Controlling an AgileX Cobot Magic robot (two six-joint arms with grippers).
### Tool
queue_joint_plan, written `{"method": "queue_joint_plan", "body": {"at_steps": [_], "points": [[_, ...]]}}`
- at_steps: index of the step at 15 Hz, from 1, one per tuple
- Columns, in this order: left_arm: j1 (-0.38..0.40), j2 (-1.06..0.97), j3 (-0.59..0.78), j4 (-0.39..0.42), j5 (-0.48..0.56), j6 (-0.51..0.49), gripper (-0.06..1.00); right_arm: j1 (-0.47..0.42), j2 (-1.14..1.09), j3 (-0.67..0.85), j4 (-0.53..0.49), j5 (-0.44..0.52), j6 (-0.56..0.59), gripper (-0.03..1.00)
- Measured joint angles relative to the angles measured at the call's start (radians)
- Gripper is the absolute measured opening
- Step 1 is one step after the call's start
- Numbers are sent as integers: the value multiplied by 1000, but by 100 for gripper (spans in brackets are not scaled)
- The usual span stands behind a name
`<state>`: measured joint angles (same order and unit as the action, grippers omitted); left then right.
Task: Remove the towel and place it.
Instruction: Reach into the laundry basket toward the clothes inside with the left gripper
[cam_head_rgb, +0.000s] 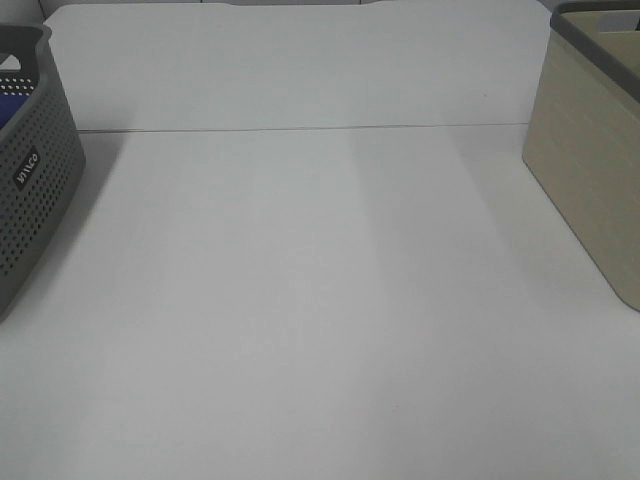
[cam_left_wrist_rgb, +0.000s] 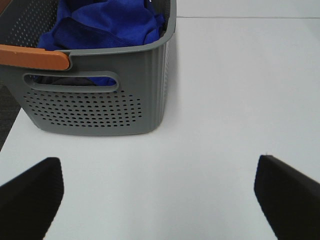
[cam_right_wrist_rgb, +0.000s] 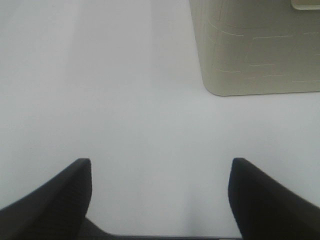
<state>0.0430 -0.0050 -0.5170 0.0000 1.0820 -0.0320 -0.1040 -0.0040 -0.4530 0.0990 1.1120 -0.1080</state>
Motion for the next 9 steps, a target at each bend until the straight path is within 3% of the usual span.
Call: {"method": "queue_joint_plan", "body": {"at_steps": [9], "points": [[0,0,0,0,0,0,96,0,0,0,0,0,0,75]]}}
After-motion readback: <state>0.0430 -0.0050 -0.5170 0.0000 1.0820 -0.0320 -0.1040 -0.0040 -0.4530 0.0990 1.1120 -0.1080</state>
